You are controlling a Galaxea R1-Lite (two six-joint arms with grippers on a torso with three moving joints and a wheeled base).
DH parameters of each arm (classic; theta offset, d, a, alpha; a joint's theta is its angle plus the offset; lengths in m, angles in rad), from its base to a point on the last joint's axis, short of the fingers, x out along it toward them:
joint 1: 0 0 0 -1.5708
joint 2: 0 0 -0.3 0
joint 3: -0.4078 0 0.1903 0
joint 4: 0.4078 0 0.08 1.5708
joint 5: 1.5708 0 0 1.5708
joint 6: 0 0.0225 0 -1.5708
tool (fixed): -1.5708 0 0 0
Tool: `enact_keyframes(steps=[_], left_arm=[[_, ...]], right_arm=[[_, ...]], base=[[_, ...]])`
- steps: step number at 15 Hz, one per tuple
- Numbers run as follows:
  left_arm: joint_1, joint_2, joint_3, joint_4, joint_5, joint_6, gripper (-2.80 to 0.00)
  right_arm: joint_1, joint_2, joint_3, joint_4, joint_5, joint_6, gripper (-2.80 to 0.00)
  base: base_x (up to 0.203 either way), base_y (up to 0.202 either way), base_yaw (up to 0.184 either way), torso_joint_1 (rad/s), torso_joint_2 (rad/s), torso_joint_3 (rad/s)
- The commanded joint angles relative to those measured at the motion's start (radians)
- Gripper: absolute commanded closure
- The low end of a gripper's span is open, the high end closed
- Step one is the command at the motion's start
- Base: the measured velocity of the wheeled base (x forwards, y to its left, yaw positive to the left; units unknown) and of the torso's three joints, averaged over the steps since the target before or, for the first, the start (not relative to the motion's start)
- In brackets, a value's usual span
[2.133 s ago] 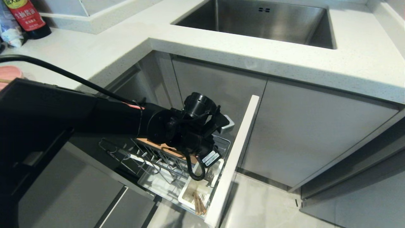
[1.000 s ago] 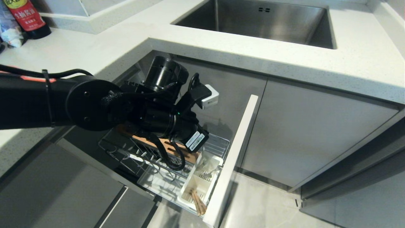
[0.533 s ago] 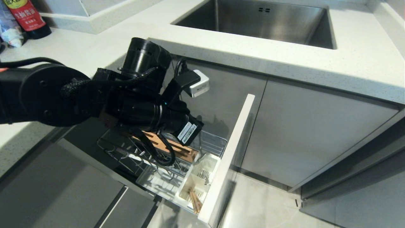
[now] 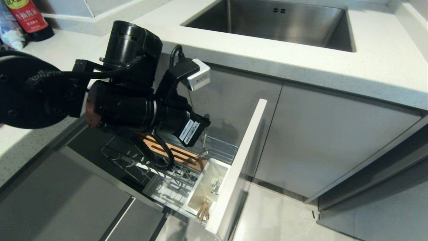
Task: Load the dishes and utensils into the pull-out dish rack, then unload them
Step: Take the spoon out of the cupboard
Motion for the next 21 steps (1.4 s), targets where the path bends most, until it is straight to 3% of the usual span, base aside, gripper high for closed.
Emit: enact_keyframes(steps=[1,7,15,21], left_arm=[[0.000,-0.025,0.000,0.001,-0.001,-0.004,0.00],[0.001,-0.139,0.000,-0.007,0.001,-0.079,0.00],[0.020,-0.383,0.016,-0.082,0.002,-0.243,0.00],[0.113,-0.637,0.135,-0.195,0.001,-0.258,0.00]], right_arm=[[0.000,0.000,0.000,0.000,0.000,0.000,0.00],[0.000,-0.001,0.000,0.001,0.000,0.000,0.00],[0.000,0.000,0.000,0.000,0.000,0.000,0.00],[0.000,-0.001,0.000,0.001,0.000,0.000,0.00]], base=[[0.000,0.000,0.000,0.000,0.00,0.000],[0.000,0.000,0.000,0.000,0.00,0.000],[0.000,0.000,0.000,0.000,0.00,0.000],[0.000,0.000,0.000,0.000,0.00,0.000]])
